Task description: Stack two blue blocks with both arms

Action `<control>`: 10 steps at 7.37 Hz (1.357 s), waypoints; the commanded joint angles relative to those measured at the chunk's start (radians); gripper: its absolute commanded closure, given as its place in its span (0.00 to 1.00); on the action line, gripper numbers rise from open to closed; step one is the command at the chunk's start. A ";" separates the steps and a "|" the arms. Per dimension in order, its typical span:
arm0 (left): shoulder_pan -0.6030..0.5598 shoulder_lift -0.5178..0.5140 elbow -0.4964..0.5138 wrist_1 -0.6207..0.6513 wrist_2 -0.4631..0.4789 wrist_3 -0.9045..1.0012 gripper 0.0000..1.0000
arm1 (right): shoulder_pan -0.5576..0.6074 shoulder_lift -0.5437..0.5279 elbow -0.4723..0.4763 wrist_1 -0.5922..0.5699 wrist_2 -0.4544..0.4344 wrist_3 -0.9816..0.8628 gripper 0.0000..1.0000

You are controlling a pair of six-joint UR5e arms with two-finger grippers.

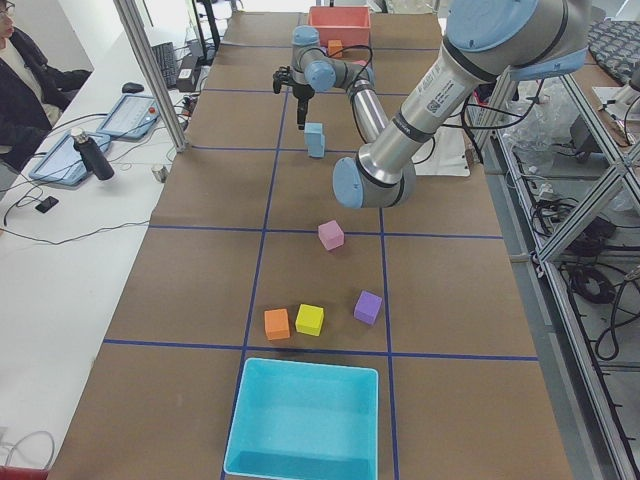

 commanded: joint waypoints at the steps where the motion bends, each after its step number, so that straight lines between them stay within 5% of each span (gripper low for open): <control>1: -0.180 0.192 -0.138 0.024 -0.131 0.321 0.02 | 0.000 -0.003 0.000 0.000 -0.006 -0.010 0.00; 4: -0.475 0.438 -0.142 0.013 -0.257 0.847 0.02 | 0.000 -0.009 -0.002 0.000 -0.009 -0.010 0.00; 6: -0.681 0.575 -0.058 0.012 -0.308 1.161 0.02 | 0.000 -0.010 -0.002 0.000 -0.007 -0.009 0.00; 8: -0.769 0.738 0.018 -0.028 -0.299 1.252 0.02 | 0.000 -0.010 -0.003 0.000 0.000 -0.007 0.00; 10: -0.817 0.775 0.084 -0.131 -0.308 1.242 0.02 | 0.000 -0.010 -0.003 0.000 0.000 -0.007 0.00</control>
